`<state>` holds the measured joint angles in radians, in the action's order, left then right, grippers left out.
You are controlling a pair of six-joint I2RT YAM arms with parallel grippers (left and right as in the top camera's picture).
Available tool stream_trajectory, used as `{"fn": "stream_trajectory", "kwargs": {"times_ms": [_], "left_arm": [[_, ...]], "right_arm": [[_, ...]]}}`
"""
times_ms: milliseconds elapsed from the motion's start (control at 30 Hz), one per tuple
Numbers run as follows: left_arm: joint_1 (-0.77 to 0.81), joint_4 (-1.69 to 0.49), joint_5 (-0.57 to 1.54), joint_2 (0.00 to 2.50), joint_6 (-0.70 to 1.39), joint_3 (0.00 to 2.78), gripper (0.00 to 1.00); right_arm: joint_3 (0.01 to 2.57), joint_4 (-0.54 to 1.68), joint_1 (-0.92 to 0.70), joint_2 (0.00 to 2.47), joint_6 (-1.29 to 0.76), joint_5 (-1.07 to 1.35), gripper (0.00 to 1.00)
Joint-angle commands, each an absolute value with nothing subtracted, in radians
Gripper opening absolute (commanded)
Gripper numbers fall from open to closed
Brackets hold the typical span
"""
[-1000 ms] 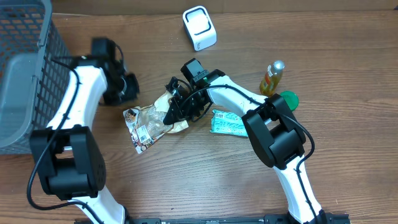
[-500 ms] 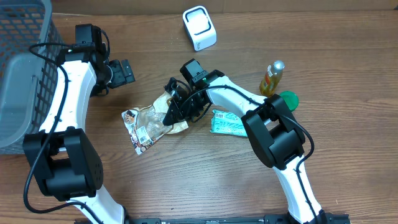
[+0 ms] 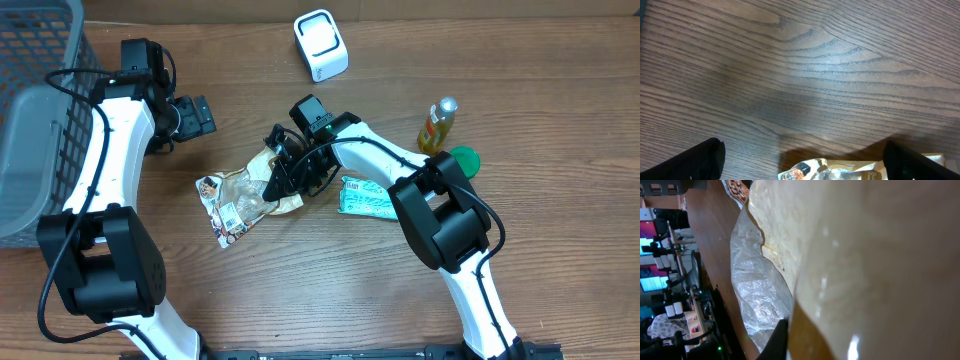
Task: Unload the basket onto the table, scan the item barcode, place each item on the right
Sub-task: 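Release the bag with the left gripper and raise it toward the scanner with the right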
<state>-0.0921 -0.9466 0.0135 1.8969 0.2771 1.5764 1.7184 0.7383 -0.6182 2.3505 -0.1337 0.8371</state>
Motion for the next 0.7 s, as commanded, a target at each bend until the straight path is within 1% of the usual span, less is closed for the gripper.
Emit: {"fn": "stream_trajectory", "kwargs": {"times_ms": [0,667], "left_arm": [[-0.091,-0.945,-0.001,1.897,0.265,1.591,1.00],[-0.091,-0.945,-0.001,1.896,0.265,1.591,0.99]], "right_arm": [[1.721,0.742,-0.625,2.370,-0.122,0.828,0.04],[1.721,0.750,-0.625,2.370,-0.122,0.828,0.04]]}}
